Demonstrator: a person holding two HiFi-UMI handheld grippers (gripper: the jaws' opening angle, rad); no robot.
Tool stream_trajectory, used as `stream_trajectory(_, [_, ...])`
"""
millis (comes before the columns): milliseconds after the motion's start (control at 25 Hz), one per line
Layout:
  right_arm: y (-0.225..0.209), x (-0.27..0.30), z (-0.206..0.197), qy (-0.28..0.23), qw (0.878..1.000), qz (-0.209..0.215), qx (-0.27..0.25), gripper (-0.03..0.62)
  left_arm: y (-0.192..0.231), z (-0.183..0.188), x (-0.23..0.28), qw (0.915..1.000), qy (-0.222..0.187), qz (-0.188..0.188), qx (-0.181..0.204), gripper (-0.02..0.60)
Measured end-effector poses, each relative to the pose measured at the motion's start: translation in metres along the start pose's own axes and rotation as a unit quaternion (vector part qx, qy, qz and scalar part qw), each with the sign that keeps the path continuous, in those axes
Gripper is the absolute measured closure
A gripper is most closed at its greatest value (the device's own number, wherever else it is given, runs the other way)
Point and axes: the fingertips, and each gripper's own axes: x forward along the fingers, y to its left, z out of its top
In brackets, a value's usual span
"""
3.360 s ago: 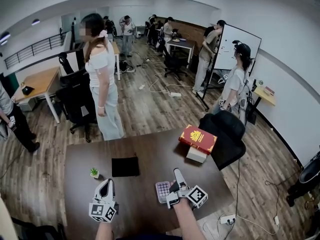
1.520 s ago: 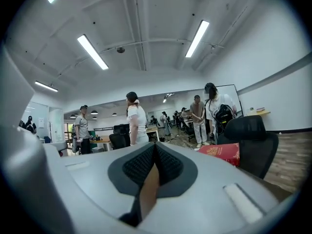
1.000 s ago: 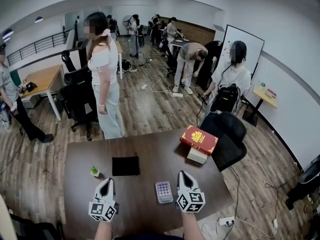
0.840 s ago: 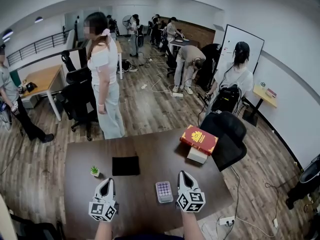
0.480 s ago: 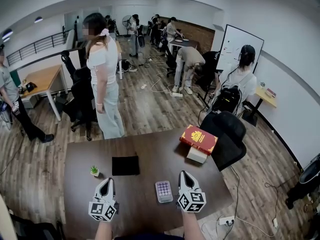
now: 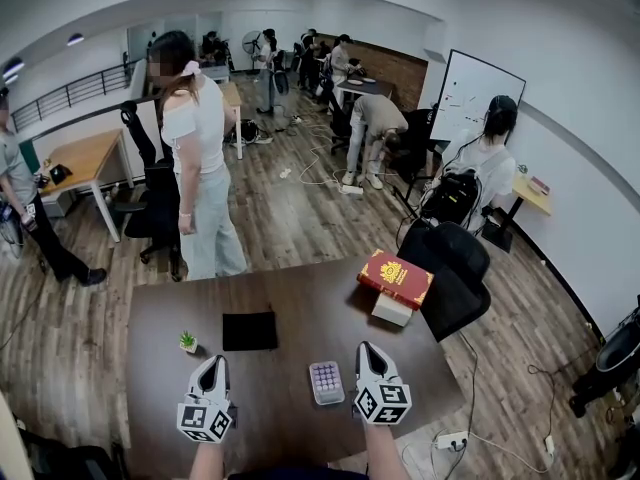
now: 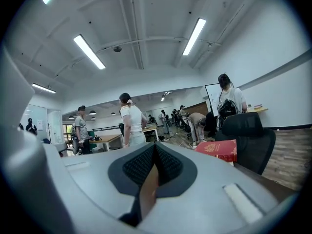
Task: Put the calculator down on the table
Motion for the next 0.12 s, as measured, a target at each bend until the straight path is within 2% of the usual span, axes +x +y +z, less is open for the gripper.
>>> stream_trajectory(120, [0.0013, -0.0002, 0.0018, 0.0, 1.0, 0.002, -0.004, 0.583, -0.0006, 0.0018, 0.0002, 1.0, 0.0, 0.0, 0.001, 0.584])
